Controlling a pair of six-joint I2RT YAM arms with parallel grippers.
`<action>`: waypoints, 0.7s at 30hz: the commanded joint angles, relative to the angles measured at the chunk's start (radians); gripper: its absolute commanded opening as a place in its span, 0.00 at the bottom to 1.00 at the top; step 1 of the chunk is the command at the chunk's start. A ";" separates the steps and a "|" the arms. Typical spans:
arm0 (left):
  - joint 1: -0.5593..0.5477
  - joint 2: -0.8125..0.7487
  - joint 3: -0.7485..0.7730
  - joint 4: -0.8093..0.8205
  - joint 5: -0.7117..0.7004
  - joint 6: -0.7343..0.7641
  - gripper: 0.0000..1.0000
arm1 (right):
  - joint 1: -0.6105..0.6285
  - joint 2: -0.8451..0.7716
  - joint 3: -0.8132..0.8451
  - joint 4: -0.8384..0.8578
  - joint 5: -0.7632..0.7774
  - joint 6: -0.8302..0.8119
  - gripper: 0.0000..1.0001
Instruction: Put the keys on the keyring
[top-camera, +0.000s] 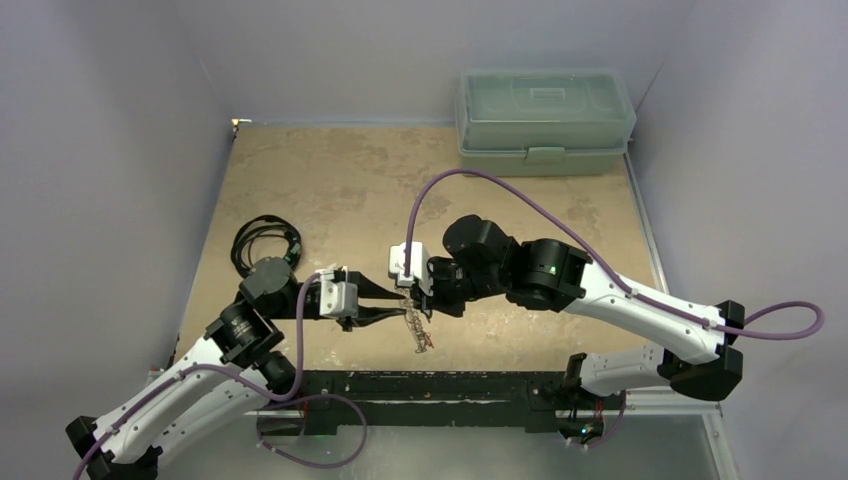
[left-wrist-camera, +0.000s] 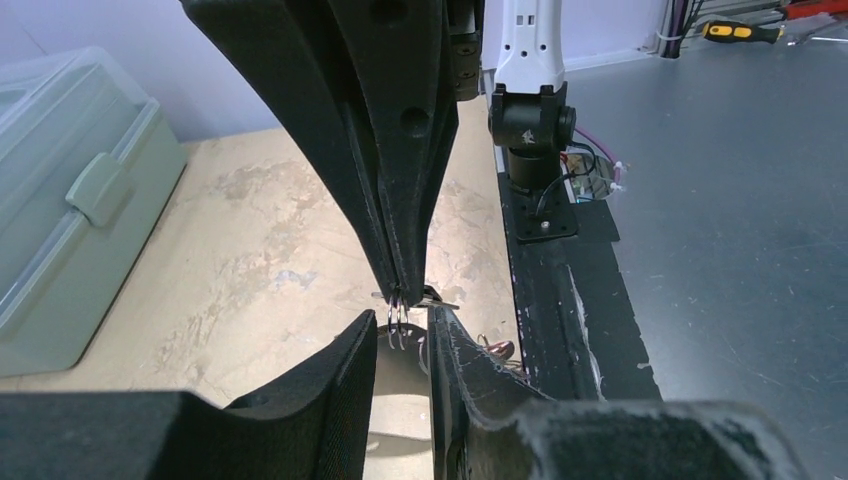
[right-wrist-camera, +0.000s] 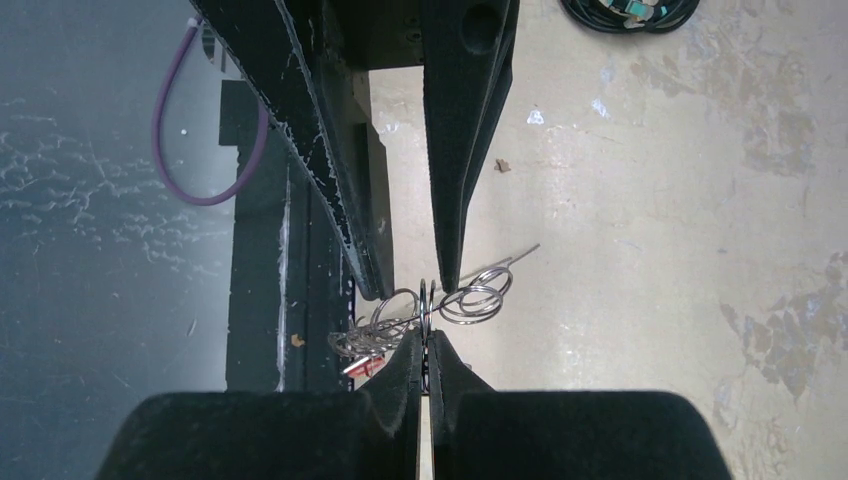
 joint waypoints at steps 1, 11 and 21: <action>-0.006 0.005 -0.011 0.050 0.032 -0.030 0.24 | 0.002 -0.036 0.024 0.057 0.016 -0.015 0.00; -0.007 0.020 -0.024 0.094 0.038 -0.050 0.23 | 0.003 -0.043 0.015 0.077 0.012 -0.021 0.00; -0.006 0.007 -0.041 0.116 0.015 -0.056 0.26 | 0.003 -0.070 -0.011 0.113 0.007 -0.020 0.00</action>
